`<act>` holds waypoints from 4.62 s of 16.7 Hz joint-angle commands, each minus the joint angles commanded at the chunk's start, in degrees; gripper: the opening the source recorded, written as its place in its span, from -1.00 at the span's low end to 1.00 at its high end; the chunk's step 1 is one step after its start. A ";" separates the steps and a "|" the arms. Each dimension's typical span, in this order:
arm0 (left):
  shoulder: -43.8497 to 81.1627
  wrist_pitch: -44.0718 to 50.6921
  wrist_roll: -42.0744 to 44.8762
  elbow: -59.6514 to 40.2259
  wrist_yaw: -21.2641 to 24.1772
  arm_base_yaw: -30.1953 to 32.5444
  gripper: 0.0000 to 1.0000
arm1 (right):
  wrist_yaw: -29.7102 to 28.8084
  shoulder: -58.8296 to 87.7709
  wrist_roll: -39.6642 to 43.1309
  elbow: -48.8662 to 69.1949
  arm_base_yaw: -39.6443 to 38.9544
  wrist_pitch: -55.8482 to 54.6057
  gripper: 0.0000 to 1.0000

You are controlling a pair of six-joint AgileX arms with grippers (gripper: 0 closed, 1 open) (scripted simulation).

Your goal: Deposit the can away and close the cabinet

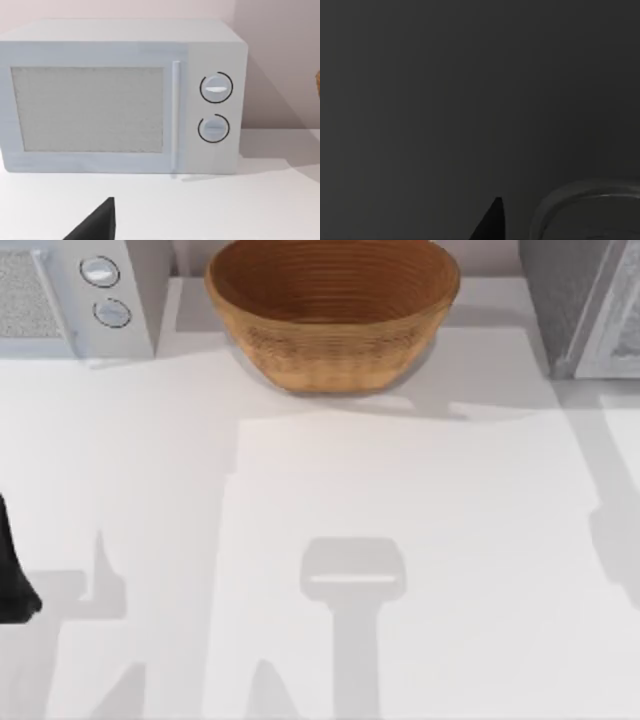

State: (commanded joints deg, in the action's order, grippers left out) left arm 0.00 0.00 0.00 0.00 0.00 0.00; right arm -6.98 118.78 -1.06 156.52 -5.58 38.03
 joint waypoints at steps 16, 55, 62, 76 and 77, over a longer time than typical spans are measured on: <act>0.00 0.00 0.00 0.00 0.00 0.00 1.00 | 0.75 -3.28 0.52 -3.49 -0.07 -1.55 1.00; 0.00 0.00 0.00 0.00 0.00 0.00 1.00 | 12.10 -112.32 1.18 -154.81 10.15 -43.67 1.00; 0.00 0.00 0.00 0.00 0.00 0.00 1.00 | 32.15 -82.25 0.65 -147.53 30.84 -67.58 1.00; 0.00 0.00 0.00 0.00 0.00 0.00 1.00 | 64.96 -29.95 -0.20 -135.48 64.25 -106.79 1.00; 0.00 0.00 0.00 0.00 0.00 0.00 1.00 | 65.01 -29.89 -0.20 -135.46 64.30 -106.85 1.00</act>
State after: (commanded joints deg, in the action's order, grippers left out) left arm 0.00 0.00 0.00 0.00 0.00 0.00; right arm 58.02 88.90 -1.26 21.06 58.72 -68.81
